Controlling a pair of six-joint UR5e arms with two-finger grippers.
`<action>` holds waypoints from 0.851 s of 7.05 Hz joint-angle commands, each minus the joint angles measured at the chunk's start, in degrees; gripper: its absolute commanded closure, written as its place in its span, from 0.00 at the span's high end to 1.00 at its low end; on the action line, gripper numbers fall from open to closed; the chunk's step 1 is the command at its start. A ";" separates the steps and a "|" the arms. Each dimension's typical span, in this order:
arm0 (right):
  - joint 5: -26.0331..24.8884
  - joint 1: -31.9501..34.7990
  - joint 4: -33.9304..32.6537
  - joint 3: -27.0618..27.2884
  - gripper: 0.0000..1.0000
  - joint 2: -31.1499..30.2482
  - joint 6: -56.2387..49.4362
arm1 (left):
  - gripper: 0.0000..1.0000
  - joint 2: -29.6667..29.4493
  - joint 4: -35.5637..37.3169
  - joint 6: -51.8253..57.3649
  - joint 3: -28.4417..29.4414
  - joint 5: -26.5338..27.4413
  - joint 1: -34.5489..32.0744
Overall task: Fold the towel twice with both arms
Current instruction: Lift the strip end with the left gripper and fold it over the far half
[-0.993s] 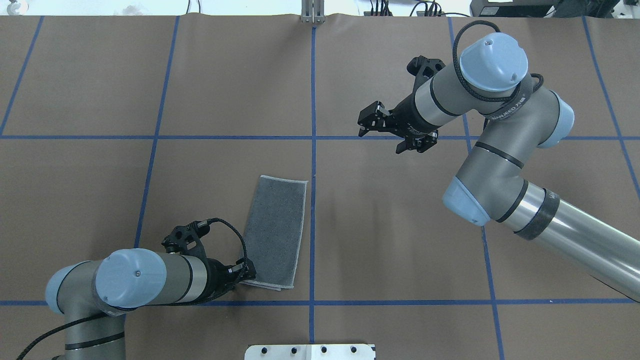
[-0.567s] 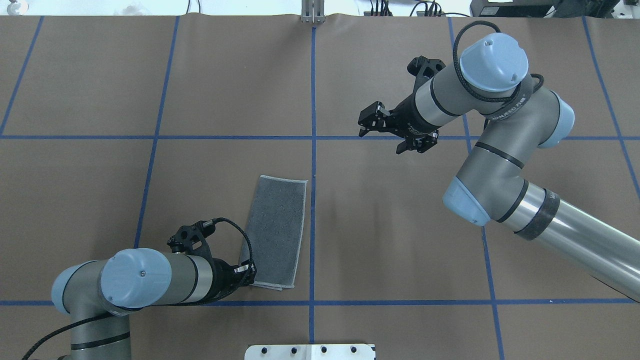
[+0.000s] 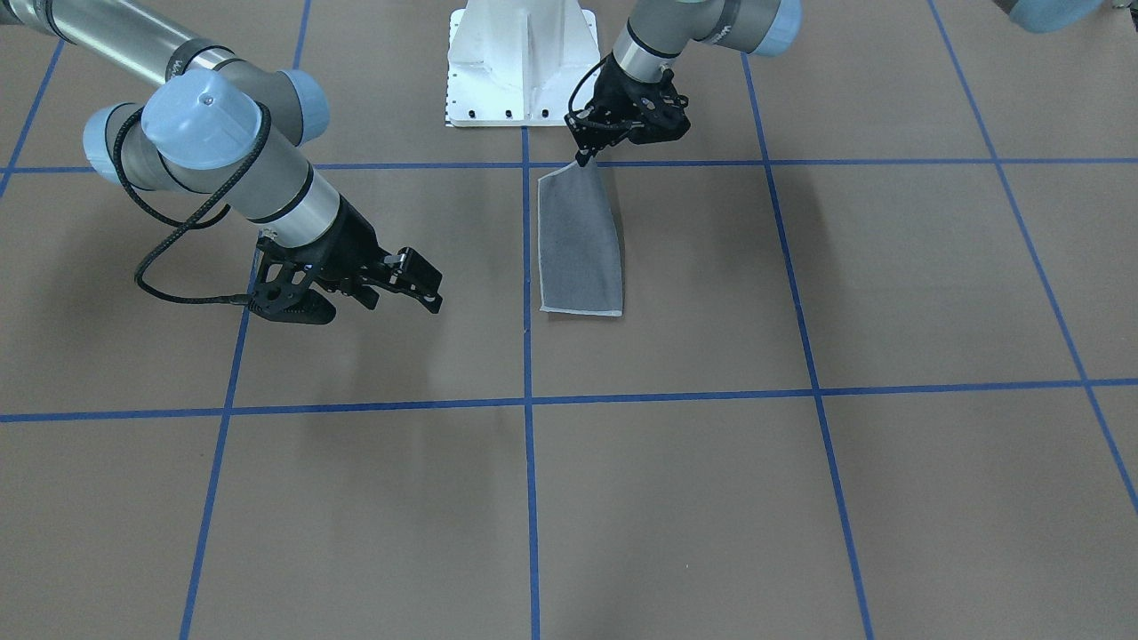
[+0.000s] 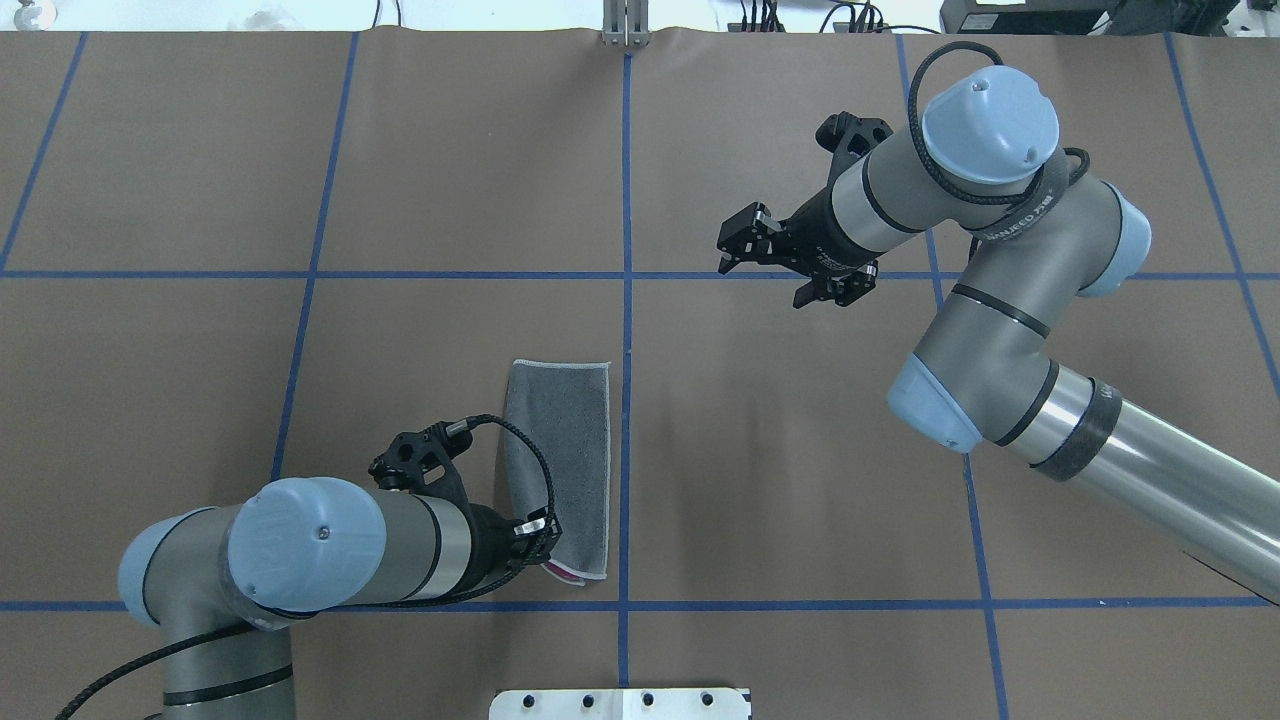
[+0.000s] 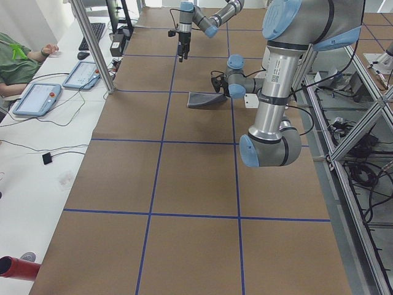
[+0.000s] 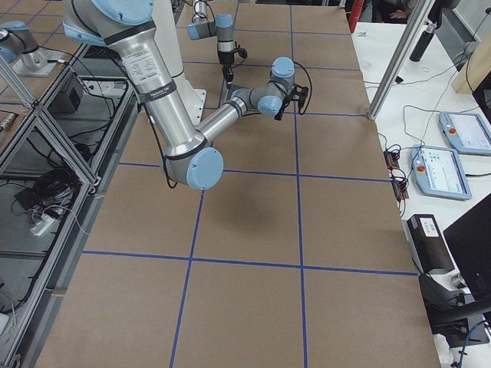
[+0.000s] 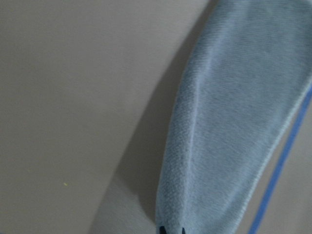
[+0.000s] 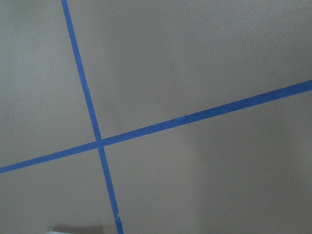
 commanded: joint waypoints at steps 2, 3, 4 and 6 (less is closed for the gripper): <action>0.00 -0.03 0.00 -0.05 1.00 -0.38 -0.44 | 0.00 -3.25 2.79 0.33 0.62 -0.19 -6.09; 0.00 -0.03 0.00 -0.14 1.00 -0.38 -0.53 | 0.00 -4.99 2.61 0.51 2.80 -0.19 -8.20; 0.00 -0.03 0.00 -0.23 1.00 -0.38 -0.53 | 0.00 -6.84 2.18 0.34 6.22 -0.11 -9.79; 0.00 -0.03 0.00 -0.32 1.00 -0.38 -0.79 | 0.00 -10.79 -1.22 0.42 14.12 -0.19 -12.34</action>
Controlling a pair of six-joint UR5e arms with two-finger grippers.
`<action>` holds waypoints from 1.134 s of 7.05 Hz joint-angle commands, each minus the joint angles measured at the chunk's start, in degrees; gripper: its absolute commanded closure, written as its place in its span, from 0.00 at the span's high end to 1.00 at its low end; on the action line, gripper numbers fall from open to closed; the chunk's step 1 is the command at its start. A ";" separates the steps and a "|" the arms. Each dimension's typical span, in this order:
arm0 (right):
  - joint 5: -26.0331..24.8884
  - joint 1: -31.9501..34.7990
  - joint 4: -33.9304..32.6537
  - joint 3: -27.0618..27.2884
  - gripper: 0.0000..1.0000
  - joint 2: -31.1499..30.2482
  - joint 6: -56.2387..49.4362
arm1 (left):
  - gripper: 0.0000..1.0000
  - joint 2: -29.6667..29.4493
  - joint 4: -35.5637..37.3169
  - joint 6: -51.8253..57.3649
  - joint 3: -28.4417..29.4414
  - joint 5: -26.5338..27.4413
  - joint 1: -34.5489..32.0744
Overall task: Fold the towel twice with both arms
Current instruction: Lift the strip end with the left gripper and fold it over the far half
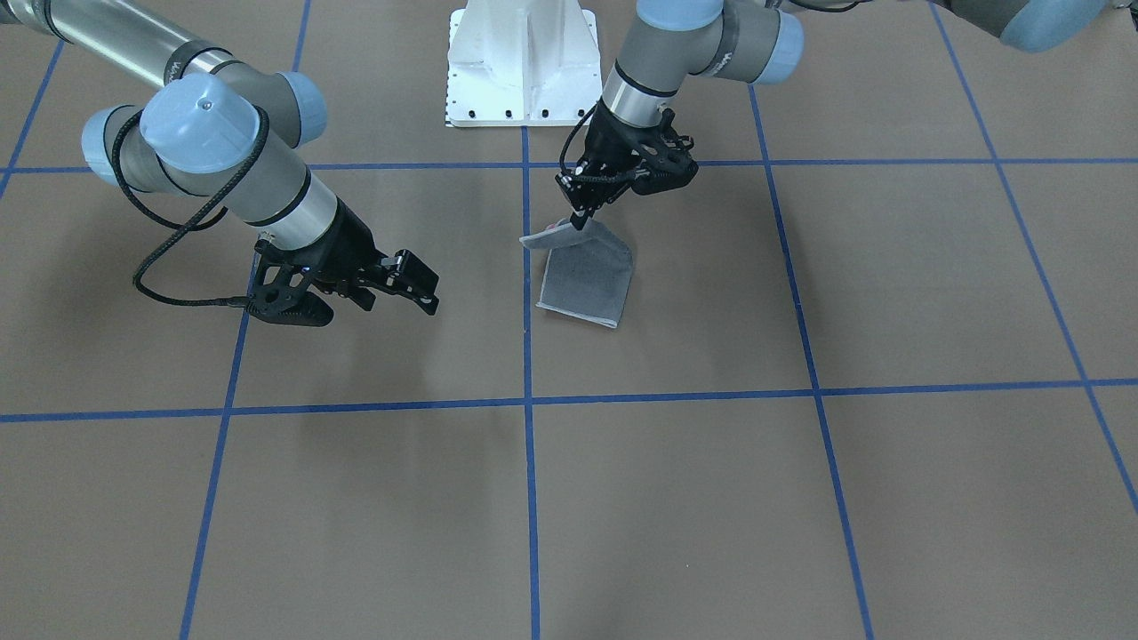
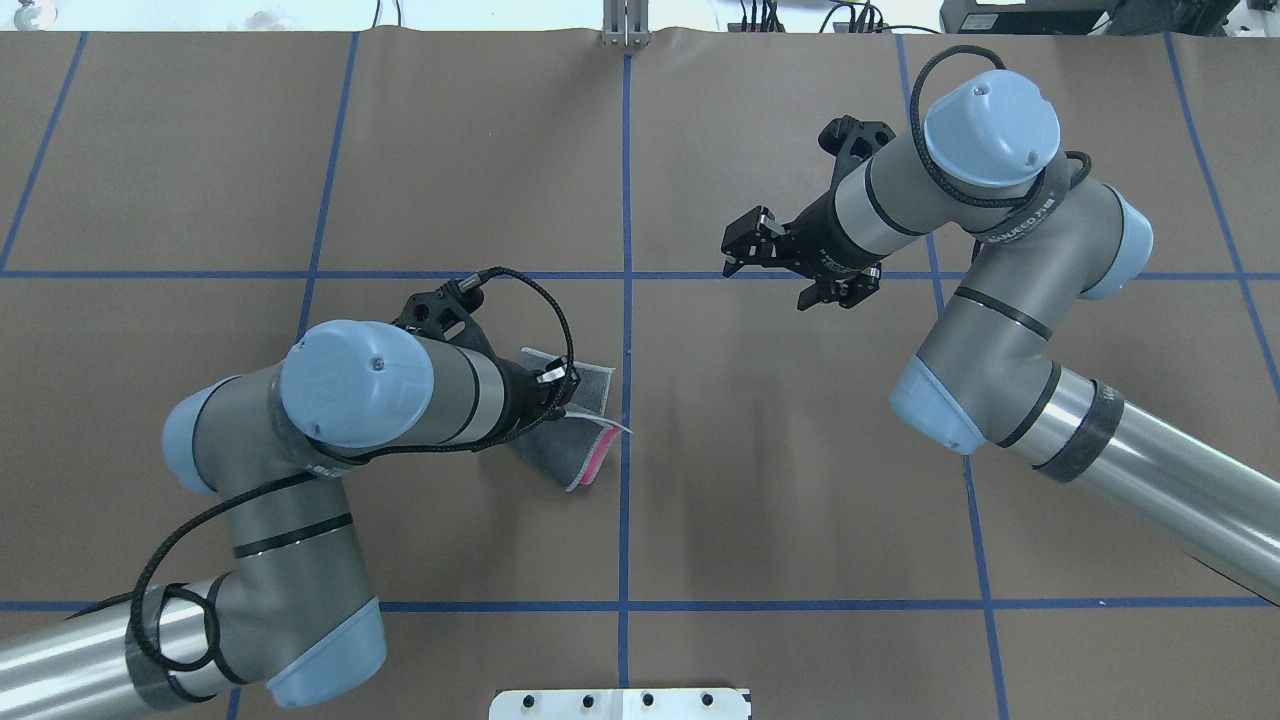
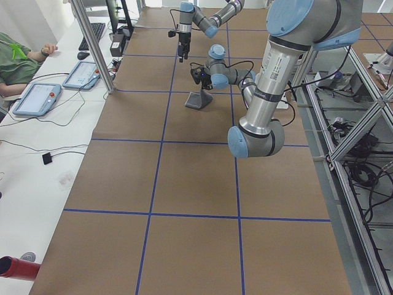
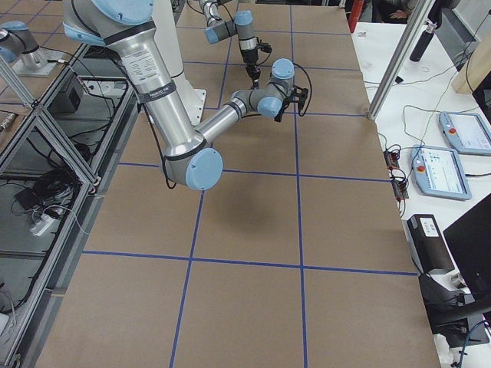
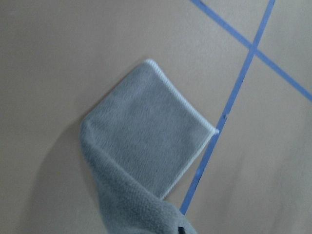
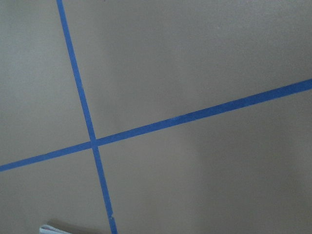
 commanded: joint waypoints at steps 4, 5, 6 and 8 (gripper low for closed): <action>-0.09 0.00 0.00 -0.17 1.00 0.08 -0.21 | 0.00 -2.33 -5.90 0.25 9.94 -1.63 -4.44; -0.09 0.00 -0.09 -0.25 1.00 0.08 -0.22 | 0.00 -2.33 -6.16 0.42 11.52 -1.64 -4.45; -0.09 -0.09 -0.09 -0.25 1.00 0.08 -0.13 | 0.00 -2.33 -6.25 0.42 12.05 -1.64 -4.71; -0.09 -0.09 -0.09 -0.25 1.00 0.08 -0.04 | 0.00 -2.24 -6.16 0.42 12.15 -2.43 -6.20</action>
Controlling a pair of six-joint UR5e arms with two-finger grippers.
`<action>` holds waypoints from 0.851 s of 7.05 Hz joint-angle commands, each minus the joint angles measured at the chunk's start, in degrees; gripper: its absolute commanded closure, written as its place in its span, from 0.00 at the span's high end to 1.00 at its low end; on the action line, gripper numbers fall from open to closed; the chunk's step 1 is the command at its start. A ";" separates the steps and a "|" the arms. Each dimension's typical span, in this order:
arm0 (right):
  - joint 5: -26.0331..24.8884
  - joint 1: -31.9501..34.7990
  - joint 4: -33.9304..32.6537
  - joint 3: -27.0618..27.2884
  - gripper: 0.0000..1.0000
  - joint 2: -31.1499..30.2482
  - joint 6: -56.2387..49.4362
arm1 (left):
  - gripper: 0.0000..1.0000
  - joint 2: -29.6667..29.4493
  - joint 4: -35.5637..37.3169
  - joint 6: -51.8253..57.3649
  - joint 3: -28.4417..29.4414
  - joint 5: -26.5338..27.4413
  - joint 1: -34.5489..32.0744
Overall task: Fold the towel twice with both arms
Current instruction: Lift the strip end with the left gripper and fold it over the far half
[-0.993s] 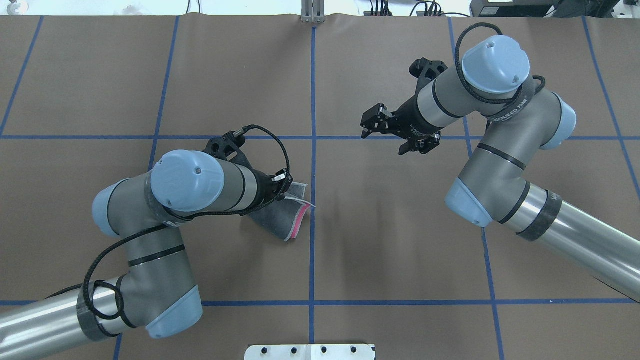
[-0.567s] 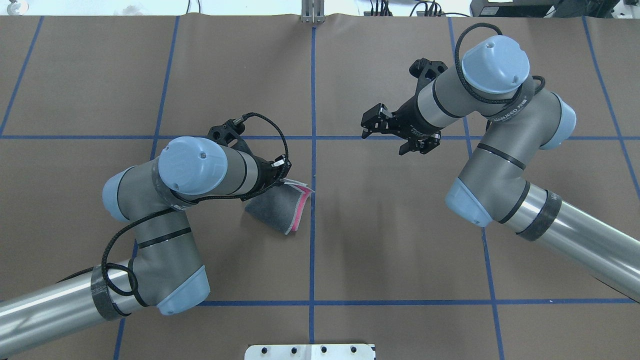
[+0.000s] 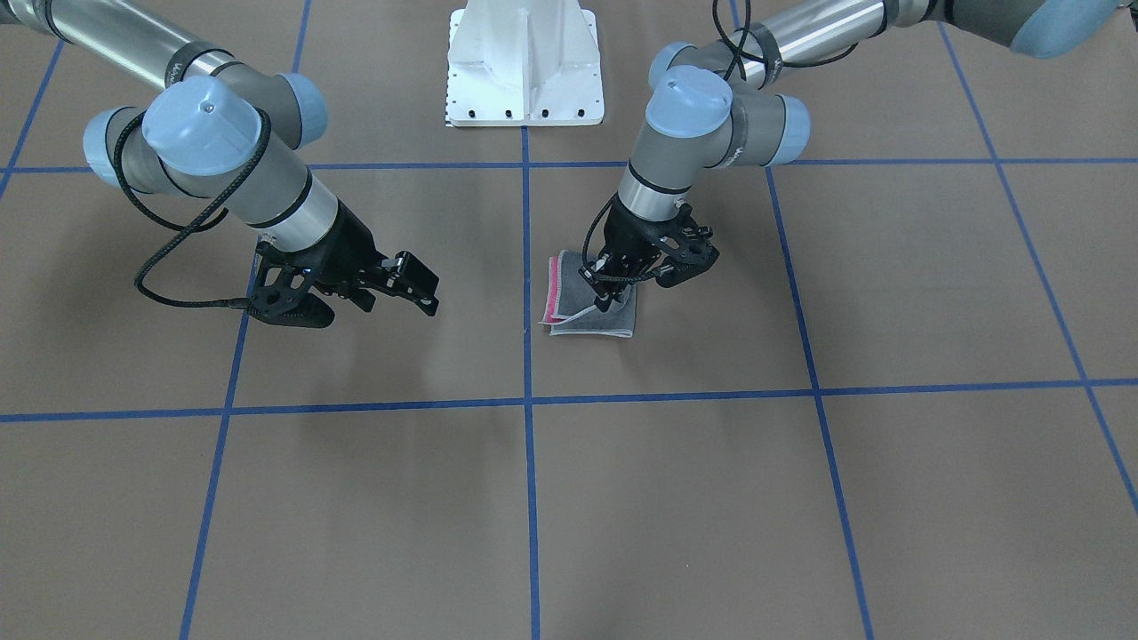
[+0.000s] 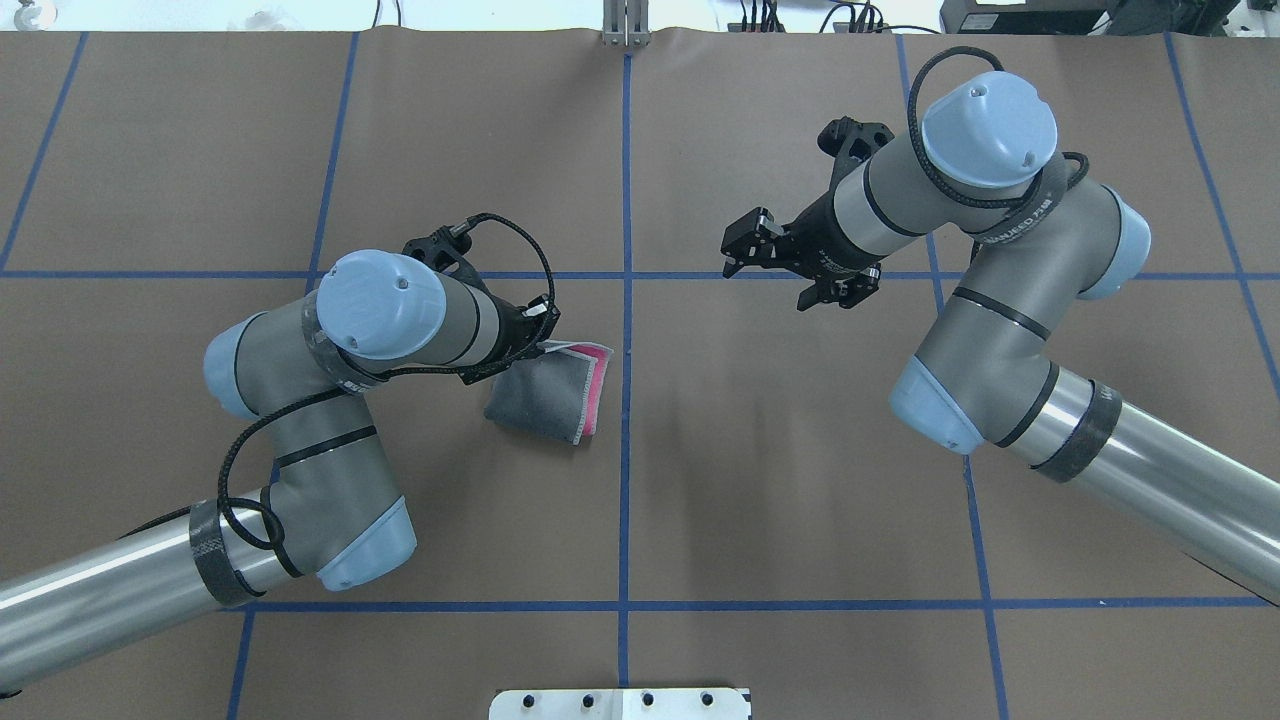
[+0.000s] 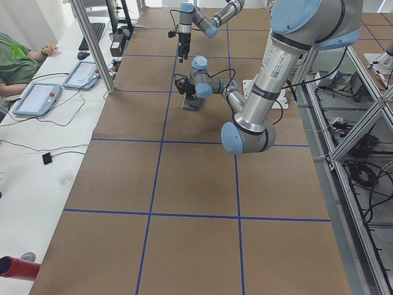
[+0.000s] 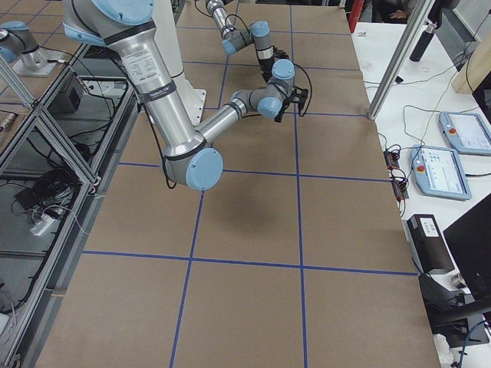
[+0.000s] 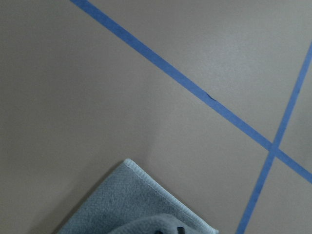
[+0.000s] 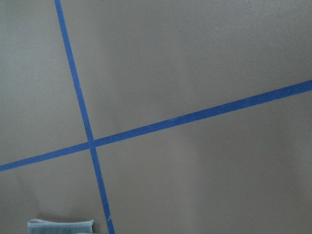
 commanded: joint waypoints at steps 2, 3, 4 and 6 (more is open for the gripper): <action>0.00 -0.02 -0.04 0.00 1.00 -0.09 0.04 | 0.00 0.21 0.01 0.10 0.67 -2.49 -2.57; 0.00 -0.02 0.05 0.00 1.00 -0.09 0.04 | 0.00 0.21 -0.08 0.10 1.29 -2.49 -2.66; 0.00 -0.02 -0.04 0.00 1.00 -0.09 0.04 | 0.20 0.21 0.01 0.01 1.38 -2.49 -3.18; 0.00 -0.02 -0.04 0.00 1.00 0.00 0.13 | 0.99 0.21 0.27 0.62 2.17 -3.27 -6.07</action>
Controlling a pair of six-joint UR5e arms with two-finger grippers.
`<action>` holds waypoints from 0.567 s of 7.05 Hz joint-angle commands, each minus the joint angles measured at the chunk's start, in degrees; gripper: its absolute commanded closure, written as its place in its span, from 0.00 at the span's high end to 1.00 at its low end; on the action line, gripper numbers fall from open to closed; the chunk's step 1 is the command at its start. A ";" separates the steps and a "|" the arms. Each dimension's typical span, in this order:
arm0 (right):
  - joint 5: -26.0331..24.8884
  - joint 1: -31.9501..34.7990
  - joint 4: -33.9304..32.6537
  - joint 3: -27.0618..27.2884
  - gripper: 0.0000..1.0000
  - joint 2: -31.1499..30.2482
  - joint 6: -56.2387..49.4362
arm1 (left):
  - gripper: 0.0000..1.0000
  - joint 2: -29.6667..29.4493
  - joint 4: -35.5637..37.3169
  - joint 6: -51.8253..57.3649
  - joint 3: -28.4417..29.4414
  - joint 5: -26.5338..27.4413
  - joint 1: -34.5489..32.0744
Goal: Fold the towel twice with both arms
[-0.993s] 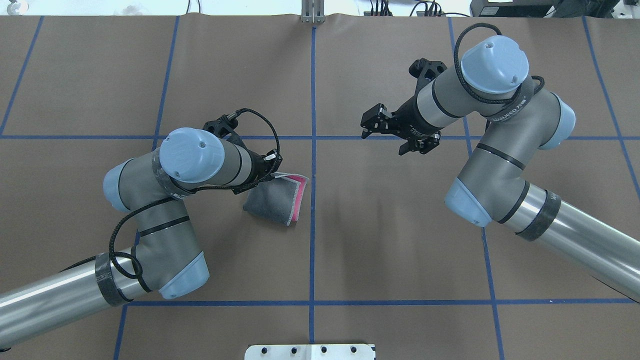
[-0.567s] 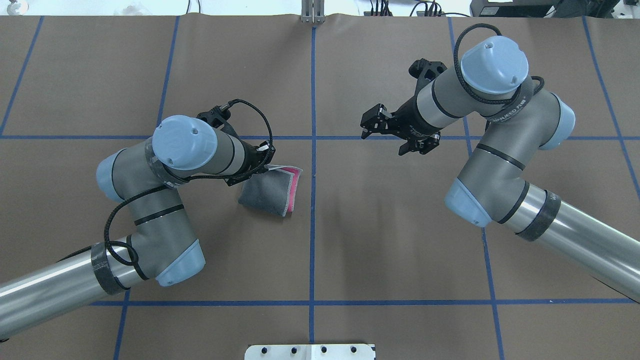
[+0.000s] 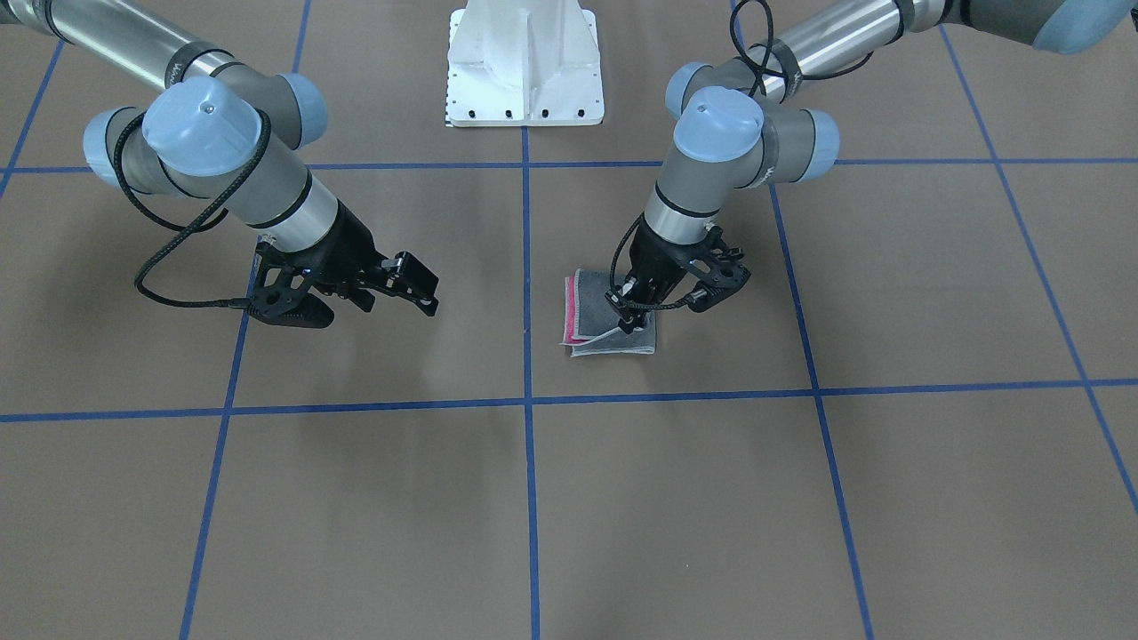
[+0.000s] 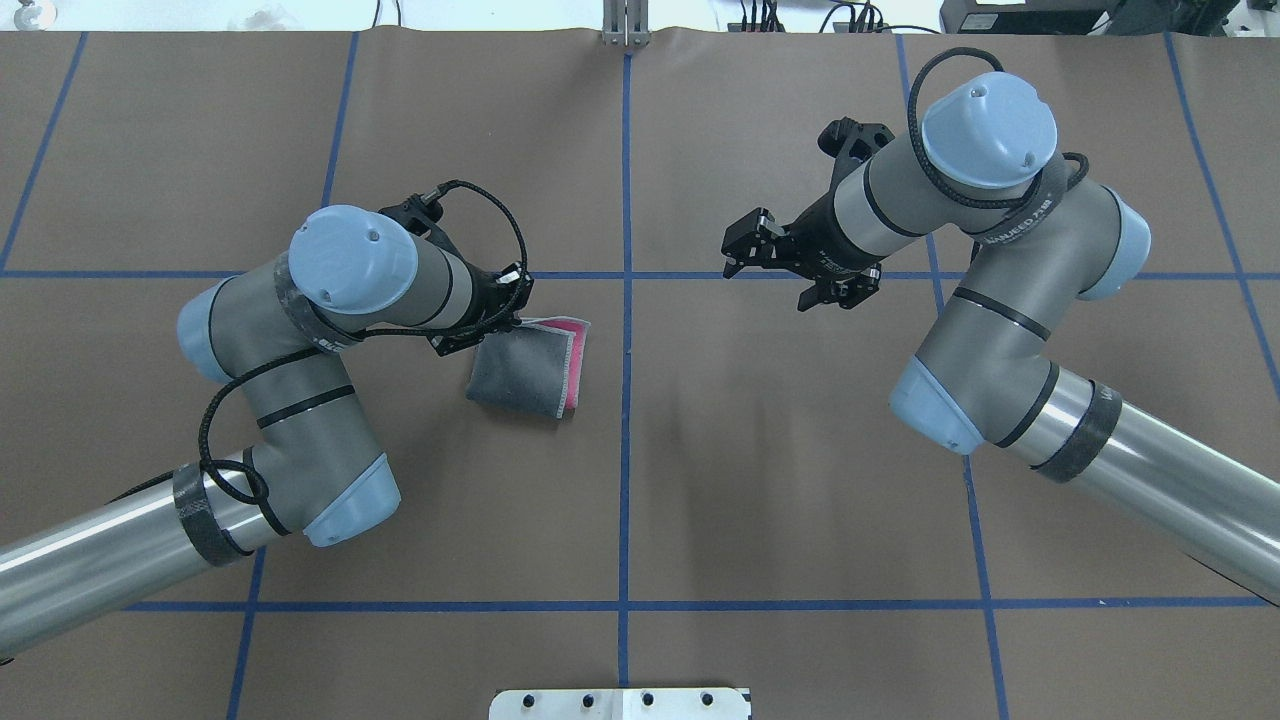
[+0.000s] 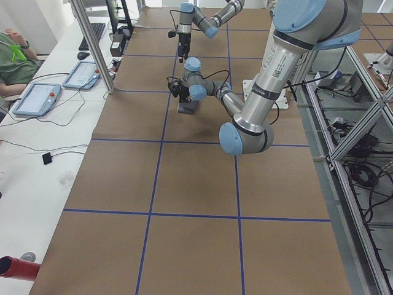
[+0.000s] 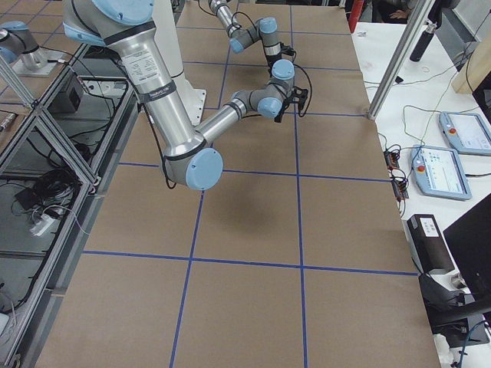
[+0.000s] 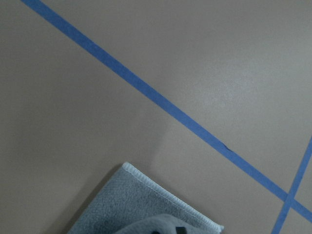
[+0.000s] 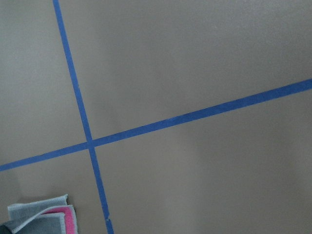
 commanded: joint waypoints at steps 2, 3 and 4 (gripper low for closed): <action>0.00 0.00 0.08 0.00 1.00 0.04 0.16 | 0.99 0.18 0.21 0.35 0.63 -5.99 -4.64; 0.00 0.00 -0.01 0.00 1.00 0.04 0.16 | 0.99 0.27 -0.05 0.17 0.72 -6.01 -4.03; 0.00 0.00 -0.01 0.00 1.00 0.04 -0.02 | 0.99 -0.17 -0.14 -0.52 0.63 -6.01 -3.85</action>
